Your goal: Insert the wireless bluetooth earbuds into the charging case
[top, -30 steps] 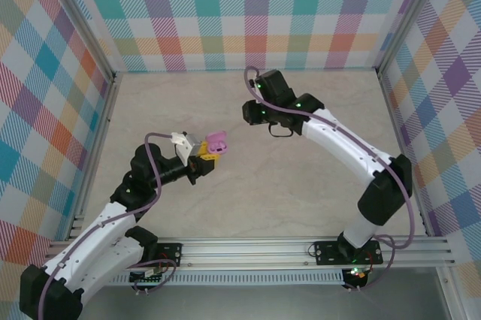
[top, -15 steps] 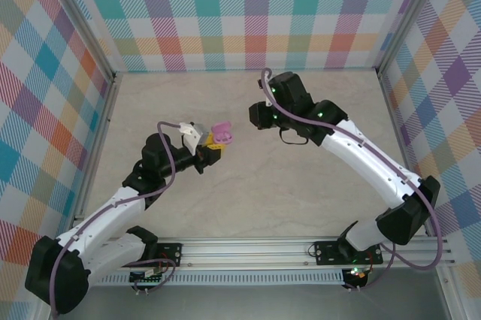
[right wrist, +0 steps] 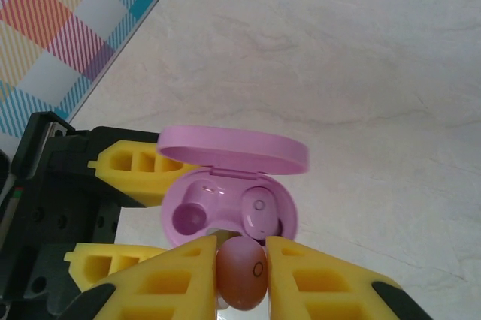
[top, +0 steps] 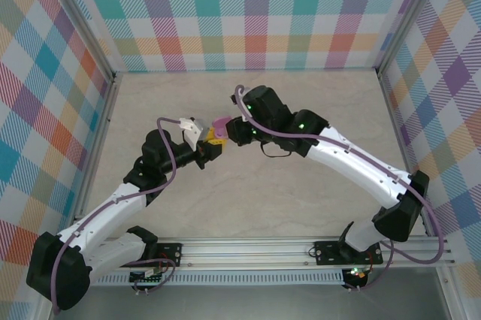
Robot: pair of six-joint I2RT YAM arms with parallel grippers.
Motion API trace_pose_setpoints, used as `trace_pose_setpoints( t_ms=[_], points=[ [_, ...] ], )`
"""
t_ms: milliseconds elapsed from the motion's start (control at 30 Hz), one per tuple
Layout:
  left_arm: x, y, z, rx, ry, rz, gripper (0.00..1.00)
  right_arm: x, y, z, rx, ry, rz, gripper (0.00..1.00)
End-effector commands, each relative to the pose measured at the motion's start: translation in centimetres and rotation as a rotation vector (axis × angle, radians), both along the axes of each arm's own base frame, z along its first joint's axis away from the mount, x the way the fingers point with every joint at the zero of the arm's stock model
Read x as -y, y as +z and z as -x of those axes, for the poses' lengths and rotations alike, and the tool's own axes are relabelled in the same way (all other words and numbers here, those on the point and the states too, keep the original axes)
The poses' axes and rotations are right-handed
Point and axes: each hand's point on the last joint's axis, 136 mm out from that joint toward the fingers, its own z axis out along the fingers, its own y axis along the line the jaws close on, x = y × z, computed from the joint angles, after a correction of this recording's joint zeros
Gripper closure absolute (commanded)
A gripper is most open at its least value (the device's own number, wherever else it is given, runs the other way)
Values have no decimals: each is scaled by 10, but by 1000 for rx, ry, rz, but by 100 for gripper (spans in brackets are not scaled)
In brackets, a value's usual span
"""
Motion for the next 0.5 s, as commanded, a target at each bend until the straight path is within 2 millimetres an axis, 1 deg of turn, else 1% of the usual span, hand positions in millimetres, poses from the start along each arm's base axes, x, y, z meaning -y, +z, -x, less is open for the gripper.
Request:
trace_pose_setpoints(
  t_ms=[0, 200, 467],
  points=[
    [1, 23, 0, 55, -4, 44, 83, -14, 11, -1, 28, 18, -31, 79],
    [0, 21, 1, 52, -4, 43, 83, -26, 12, 0, 37, 46, -22, 79],
    [0, 20, 3, 53, -8, 46, 83, -33, 4, -3, 28, 51, -4, 79]
  ],
)
